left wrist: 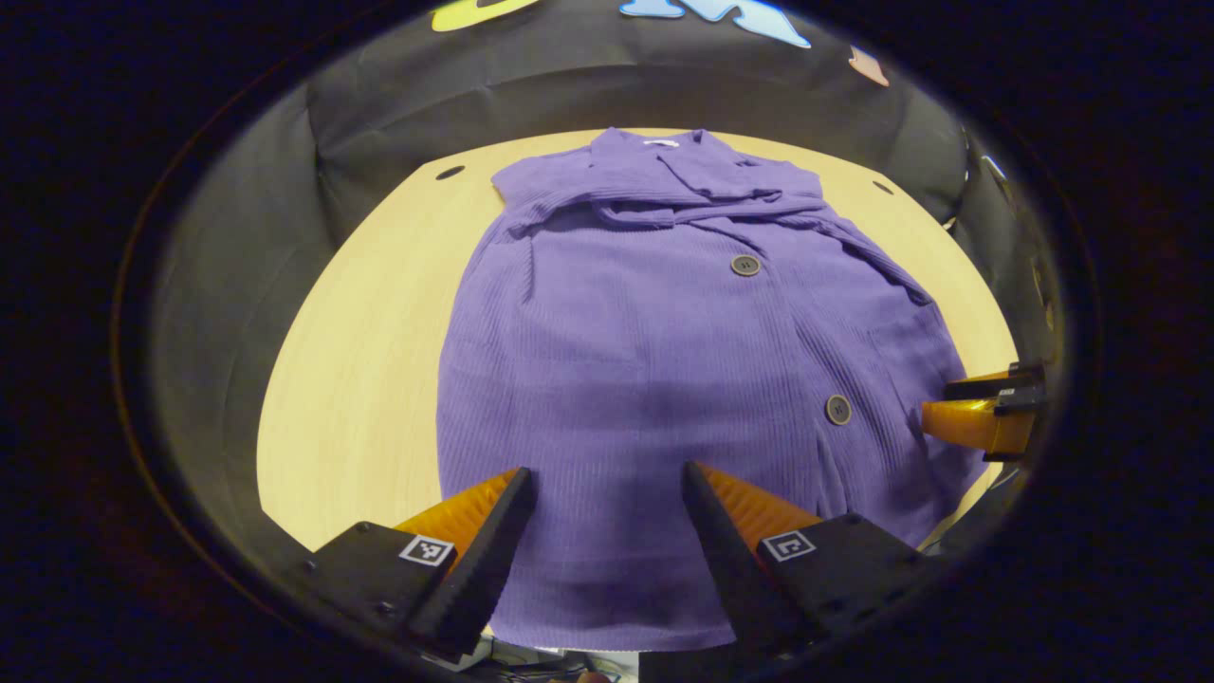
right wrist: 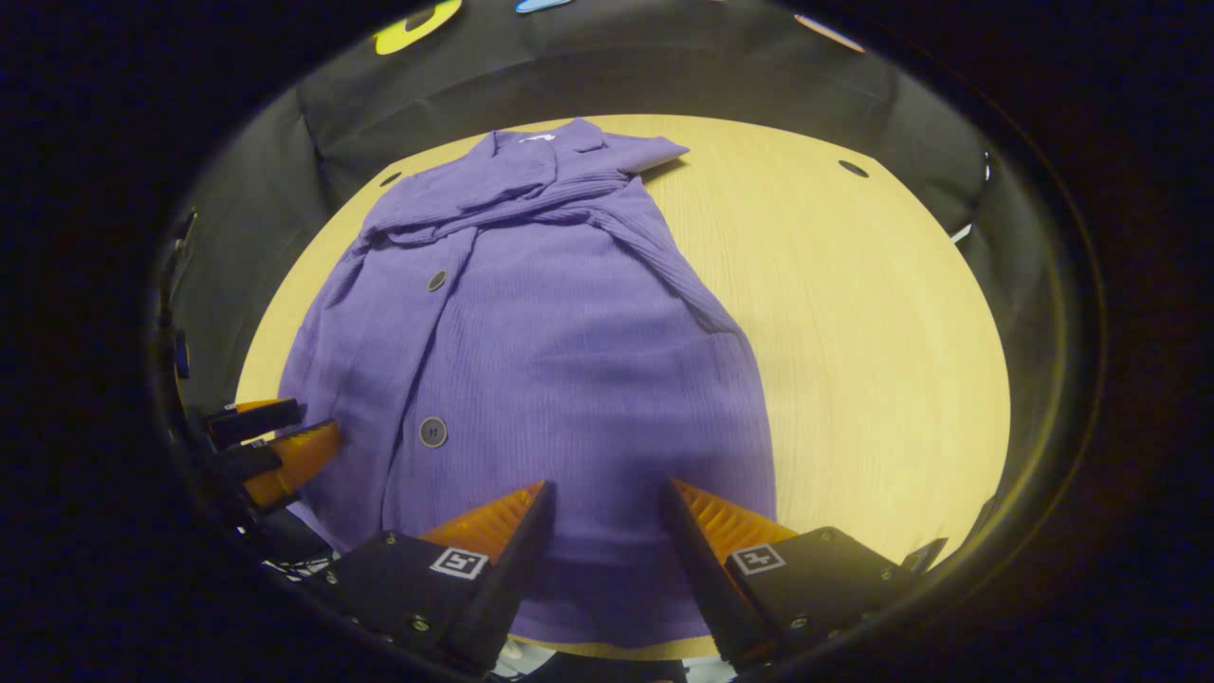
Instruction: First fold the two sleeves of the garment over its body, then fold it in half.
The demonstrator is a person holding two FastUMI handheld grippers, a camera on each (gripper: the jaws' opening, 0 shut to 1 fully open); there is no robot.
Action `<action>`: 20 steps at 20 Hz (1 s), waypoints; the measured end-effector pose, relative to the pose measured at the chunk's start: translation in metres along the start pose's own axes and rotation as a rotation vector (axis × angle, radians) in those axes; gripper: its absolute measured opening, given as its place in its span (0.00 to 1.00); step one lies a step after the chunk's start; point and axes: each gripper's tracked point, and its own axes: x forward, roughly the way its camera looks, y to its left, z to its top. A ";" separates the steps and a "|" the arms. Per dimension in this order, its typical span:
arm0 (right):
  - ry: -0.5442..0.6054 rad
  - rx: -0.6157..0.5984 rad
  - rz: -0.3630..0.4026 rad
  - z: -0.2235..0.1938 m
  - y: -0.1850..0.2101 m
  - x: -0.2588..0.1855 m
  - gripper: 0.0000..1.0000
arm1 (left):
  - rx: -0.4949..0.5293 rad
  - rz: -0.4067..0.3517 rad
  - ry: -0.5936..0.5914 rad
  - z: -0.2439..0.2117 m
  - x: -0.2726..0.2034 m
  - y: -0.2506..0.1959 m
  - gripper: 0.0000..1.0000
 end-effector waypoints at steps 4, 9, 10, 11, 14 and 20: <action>0.033 -0.056 -0.043 -0.008 -0.001 0.003 0.82 | -0.029 -0.019 0.009 0.003 0.003 -0.004 0.94; 0.049 -0.103 -0.052 -0.010 0.005 0.006 0.81 | -0.043 -0.013 0.002 0.009 0.006 -0.011 0.89; 0.049 -0.107 -0.051 -0.009 0.005 0.004 0.78 | -0.037 -0.018 -0.003 0.011 0.008 -0.017 0.82; 0.041 -0.097 -0.028 -0.008 0.008 0.006 0.75 | -0.032 -0.026 -0.010 0.013 0.010 -0.020 0.68; 0.064 -0.004 0.011 -0.004 0.015 0.005 0.07 | -0.092 -0.030 -0.012 0.020 0.014 -0.022 0.27; 0.058 0.086 0.031 0.008 0.016 0.008 0.01 | -0.073 -0.032 0.007 0.024 0.011 -0.021 0.07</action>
